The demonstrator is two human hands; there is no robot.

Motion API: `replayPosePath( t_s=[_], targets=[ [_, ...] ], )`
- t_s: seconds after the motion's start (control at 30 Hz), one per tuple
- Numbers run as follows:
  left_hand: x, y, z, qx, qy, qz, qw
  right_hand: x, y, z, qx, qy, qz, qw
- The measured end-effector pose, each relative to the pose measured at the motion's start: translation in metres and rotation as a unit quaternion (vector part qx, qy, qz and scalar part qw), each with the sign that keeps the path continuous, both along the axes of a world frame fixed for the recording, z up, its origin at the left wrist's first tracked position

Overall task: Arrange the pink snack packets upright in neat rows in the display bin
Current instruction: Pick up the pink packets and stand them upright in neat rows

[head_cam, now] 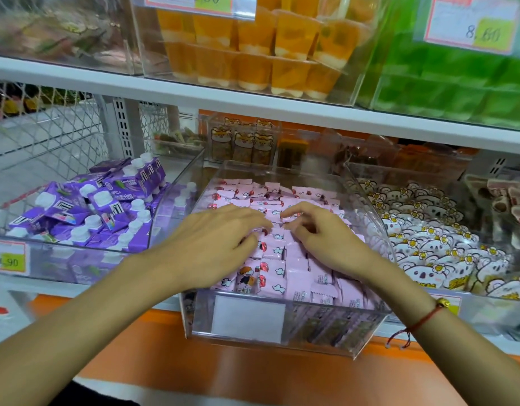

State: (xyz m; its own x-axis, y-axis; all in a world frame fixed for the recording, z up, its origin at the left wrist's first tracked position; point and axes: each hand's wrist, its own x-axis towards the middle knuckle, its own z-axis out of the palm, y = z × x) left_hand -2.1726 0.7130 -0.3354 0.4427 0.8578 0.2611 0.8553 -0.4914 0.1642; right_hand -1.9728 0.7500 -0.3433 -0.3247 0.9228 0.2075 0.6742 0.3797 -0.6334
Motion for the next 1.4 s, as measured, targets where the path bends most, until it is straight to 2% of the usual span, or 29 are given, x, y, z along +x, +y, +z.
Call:
replayPosePath(
  t_s=[0.07,0.17,0.37,0.5,0.7,0.83,0.93,1.0,1.07,1.13,1.2,1.27,1.4],
  targets=[
    [0.002,0.001,-0.001,-0.009,0.037,-0.008,0.999,-0.001,0.0,0.001,0.028,0.007,-0.021,0.999],
    [0.003,0.003,-0.001,-0.031,0.066,-0.004,0.997,-0.003,0.003,0.001,0.061,-0.03,-0.038,0.997],
    [0.004,0.006,0.002,-0.063,0.05,0.002,0.997,-0.011,0.019,0.001,0.056,-0.088,-0.045,0.994],
    [0.005,0.005,-0.003,-0.036,0.003,0.022,0.999,-0.018,0.03,0.011,0.01,-0.151,-0.029,0.988],
    [0.006,0.006,-0.005,-0.018,0.034,0.012,0.999,-0.019,0.034,0.023,0.025,-0.184,0.015,0.983],
    [0.005,0.007,-0.005,-0.021,0.037,0.007,0.999,-0.014,0.031,0.02,0.048,-0.075,-0.01,0.996],
    [0.004,0.006,-0.007,-0.001,0.017,0.015,1.0,-0.014,0.02,0.013,0.134,0.037,-0.073,0.988],
    [0.004,0.004,-0.008,0.015,0.0,0.019,1.0,-0.015,0.01,0.013,0.198,0.162,-0.132,0.958],
    [0.004,0.004,-0.008,0.036,-0.029,0.022,0.999,-0.012,0.005,0.022,0.21,0.295,-0.192,0.912],
    [0.007,0.003,-0.008,0.045,-0.095,0.037,0.994,-0.006,-0.001,0.033,0.151,0.422,-0.224,0.865],
    [0.008,0.002,-0.007,0.041,-0.188,0.042,0.98,-0.003,-0.008,0.036,0.051,0.497,-0.217,0.838],
    [0.01,0.0,-0.003,0.045,-0.268,0.019,0.962,-0.006,-0.014,0.033,-0.038,0.511,-0.198,0.836],
    [0.006,-0.002,0.004,0.079,-0.348,-0.005,0.934,-0.011,-0.021,0.035,-0.156,0.544,-0.147,0.812]
  ],
)
